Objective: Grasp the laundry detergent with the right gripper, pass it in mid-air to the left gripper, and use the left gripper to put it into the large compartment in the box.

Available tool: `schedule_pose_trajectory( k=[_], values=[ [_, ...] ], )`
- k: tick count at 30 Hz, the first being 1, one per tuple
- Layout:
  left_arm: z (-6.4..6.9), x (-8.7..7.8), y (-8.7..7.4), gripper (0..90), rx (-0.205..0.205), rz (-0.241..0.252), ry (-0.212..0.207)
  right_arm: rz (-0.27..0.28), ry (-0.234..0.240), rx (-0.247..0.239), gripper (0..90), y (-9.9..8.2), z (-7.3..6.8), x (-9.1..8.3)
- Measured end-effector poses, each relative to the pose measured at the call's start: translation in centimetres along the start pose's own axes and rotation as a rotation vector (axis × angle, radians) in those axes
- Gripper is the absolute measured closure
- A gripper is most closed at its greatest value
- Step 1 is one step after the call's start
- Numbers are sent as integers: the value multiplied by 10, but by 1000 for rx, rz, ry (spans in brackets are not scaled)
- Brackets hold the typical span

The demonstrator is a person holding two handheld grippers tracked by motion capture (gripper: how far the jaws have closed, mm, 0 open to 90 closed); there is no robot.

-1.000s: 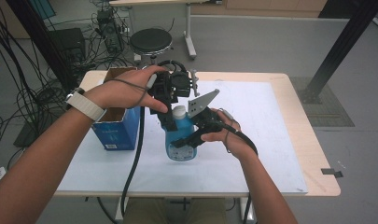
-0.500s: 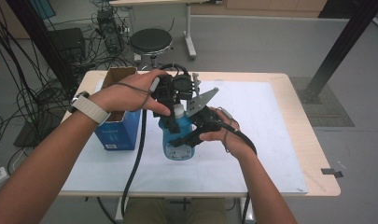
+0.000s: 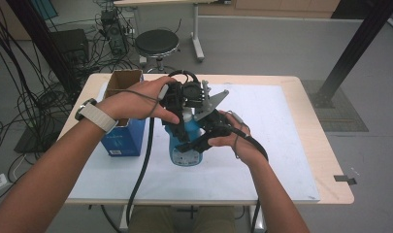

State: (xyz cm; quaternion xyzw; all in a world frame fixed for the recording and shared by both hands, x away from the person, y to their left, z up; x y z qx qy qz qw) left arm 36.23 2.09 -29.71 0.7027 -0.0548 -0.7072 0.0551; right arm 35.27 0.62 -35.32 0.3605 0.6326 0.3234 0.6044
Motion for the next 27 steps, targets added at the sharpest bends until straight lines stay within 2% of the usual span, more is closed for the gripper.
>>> schedule_pose_trajectory(
  k=[4,17,19,27],
  values=[
    [1,3,0,132,6,7,-2,5,-10,-24,433,1,2,-1],
    [3,5,2,159,18,9,-13,11,-11,-32,432,2,2,-1],
    [3,5,3,172,18,16,-14,-1,-3,-4,433,2,-1,-3],
    [4,4,2,243,16,21,-26,-2,-2,-1,432,2,-2,-3]
  ],
)
Point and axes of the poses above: each handheld gripper's, and its own axes: x roughly forward along the jaws, y roughly out of its top, z roughly to its right, the point moved 10 cm from there along x, roughly forward along the jaws, and after that the axes turned 1 degree about -y, right-handed, at the moved point
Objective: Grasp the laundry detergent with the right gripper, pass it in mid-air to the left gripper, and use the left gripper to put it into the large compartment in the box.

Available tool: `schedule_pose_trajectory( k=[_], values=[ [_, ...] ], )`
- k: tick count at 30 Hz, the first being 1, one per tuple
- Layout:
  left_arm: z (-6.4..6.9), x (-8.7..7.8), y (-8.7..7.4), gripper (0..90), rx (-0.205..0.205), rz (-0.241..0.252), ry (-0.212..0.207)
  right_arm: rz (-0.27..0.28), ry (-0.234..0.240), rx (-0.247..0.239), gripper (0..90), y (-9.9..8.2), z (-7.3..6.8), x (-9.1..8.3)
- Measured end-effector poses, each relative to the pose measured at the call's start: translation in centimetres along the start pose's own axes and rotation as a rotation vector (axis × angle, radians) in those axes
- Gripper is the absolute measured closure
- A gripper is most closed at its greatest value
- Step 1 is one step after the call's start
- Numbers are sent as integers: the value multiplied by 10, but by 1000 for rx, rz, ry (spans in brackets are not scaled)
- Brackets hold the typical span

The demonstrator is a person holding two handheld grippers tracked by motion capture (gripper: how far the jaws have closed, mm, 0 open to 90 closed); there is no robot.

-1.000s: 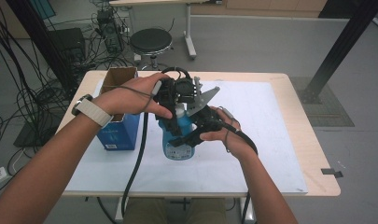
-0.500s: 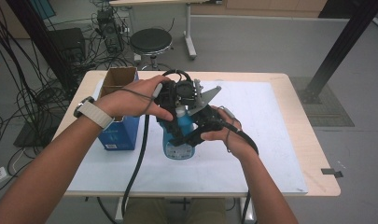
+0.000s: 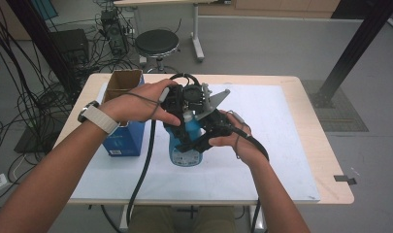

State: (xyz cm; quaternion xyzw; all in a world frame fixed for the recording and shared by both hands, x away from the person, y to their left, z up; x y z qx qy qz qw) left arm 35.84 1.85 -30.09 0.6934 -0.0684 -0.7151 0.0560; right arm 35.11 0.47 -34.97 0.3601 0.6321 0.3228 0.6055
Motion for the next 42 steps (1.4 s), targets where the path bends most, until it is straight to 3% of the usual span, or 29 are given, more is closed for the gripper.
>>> schedule_pose_trajectory(
  k=[9,24,42],
  values=[
    [4,2,-1,372,5,7,-32,-4,8,0,432,-1,0,3],
    [5,6,-1,375,8,-12,-35,-12,15,-5,431,-5,0,4],
    [6,7,-2,376,3,8,-32,-16,11,-2,431,-6,-2,4]
  ],
)
Point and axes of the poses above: each handheld gripper's, and its own axes: x roughly forward along the jaws, y roughly out of its top, z roughly to its right, the point moved 10 cm from there along x, roughly forward along the jaws, and after that the axes turned 1 degree about -y, right-handed, at the moved point
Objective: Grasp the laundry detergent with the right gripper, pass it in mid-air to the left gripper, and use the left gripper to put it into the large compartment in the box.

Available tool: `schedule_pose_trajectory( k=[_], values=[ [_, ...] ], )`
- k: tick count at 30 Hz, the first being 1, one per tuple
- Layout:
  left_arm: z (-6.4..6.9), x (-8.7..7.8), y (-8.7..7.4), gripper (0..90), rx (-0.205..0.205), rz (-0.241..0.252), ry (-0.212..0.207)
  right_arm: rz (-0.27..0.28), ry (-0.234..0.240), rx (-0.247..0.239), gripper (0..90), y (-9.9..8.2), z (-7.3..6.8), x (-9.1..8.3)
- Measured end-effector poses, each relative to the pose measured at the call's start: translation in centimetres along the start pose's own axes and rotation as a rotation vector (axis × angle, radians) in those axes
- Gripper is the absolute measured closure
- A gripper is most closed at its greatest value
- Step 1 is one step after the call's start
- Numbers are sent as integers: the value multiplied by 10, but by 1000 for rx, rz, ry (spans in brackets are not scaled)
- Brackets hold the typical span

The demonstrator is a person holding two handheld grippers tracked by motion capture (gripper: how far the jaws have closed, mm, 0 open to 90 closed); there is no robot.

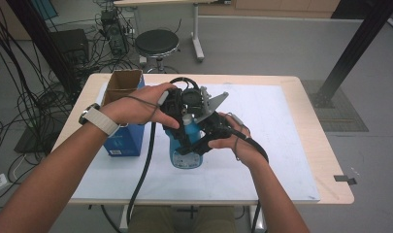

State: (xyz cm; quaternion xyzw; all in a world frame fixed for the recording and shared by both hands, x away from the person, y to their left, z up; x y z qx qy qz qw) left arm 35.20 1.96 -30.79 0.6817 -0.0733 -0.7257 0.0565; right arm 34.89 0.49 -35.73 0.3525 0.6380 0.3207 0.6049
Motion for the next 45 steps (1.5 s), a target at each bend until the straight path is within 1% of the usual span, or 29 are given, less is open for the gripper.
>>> schedule_pose_trajectory(
  k=[9,10,13,23,27,30,31,32,39,45],
  values=[
    [0,0,0,376,-6,6,-1,-3,-2,2,431,0,0,0],
    [-1,-1,-1,376,5,0,-1,-3,-1,1,431,0,0,0],
    [0,-1,-1,376,-10,9,-2,-5,-1,-1,431,0,0,0],
    [-1,-1,-2,376,0,1,3,-2,1,1,431,1,0,0],
    [0,0,-2,375,-8,3,0,-3,3,0,430,1,0,1],
    [-1,1,-2,376,-4,2,2,-3,2,0,430,0,1,1],
    [0,1,-2,375,-10,4,-1,-3,3,2,430,0,0,1],
    [0,1,-3,375,-4,0,-1,-3,5,4,430,-1,0,2],
    [0,1,-3,375,-5,14,4,-2,6,2,430,-1,-1,2],
    [1,1,-3,376,-6,12,4,-4,3,-2,430,-1,-1,1]
  ],
)
Point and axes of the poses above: each handheld gripper's, and its own axes: x roughly forward along the jaws, y roughly out of its top, z roughly to its right, the point moved 10 cm from there along x, roughly forward along the jaws, and after that the axes turned 1 degree about -y, right-handed, at the moved point
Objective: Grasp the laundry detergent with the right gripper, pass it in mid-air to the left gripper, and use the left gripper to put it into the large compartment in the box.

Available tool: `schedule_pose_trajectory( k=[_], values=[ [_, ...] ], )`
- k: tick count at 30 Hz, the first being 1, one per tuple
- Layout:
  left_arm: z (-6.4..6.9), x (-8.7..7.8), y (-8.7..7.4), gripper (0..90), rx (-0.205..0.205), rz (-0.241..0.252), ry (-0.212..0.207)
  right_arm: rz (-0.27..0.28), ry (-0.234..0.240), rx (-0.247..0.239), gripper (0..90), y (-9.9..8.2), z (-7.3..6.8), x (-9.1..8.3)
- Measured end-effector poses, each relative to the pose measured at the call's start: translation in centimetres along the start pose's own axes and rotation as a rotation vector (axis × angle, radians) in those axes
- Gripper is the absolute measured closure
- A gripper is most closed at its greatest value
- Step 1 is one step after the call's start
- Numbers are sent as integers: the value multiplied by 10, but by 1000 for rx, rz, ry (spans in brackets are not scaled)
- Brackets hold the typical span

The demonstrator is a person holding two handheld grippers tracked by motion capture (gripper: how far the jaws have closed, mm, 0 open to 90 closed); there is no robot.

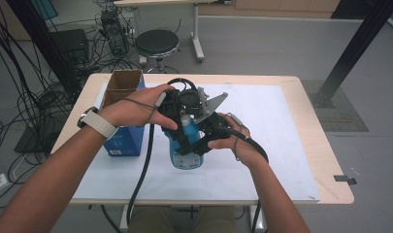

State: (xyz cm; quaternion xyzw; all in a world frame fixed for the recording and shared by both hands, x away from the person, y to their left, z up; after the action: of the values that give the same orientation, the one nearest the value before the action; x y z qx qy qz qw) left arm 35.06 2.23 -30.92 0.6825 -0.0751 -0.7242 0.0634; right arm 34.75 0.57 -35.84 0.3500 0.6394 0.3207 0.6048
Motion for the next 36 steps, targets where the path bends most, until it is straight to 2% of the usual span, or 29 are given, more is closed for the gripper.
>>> schedule_pose_trajectory(
  k=[8,36],
  values=[
    [1,2,1,375,9,4,4,-1,-4,-4,430,-1,-1,0],
    [1,-2,1,375,-5,8,14,8,-7,-13,429,1,-1,-3]
  ],
)
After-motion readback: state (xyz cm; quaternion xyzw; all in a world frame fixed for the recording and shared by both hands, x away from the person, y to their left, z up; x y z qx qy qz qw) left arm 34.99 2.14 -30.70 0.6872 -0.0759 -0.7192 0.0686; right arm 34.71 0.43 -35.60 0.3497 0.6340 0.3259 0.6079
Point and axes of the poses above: each handheld gripper's, and its own axes: x roughly forward along the jaws, y roughly out of its top, z roughly to its right, the point moved 10 cm from there along x, roughly forward along the jaws, and after that the axes turned 1 degree about -y, right-handed, at the moved point
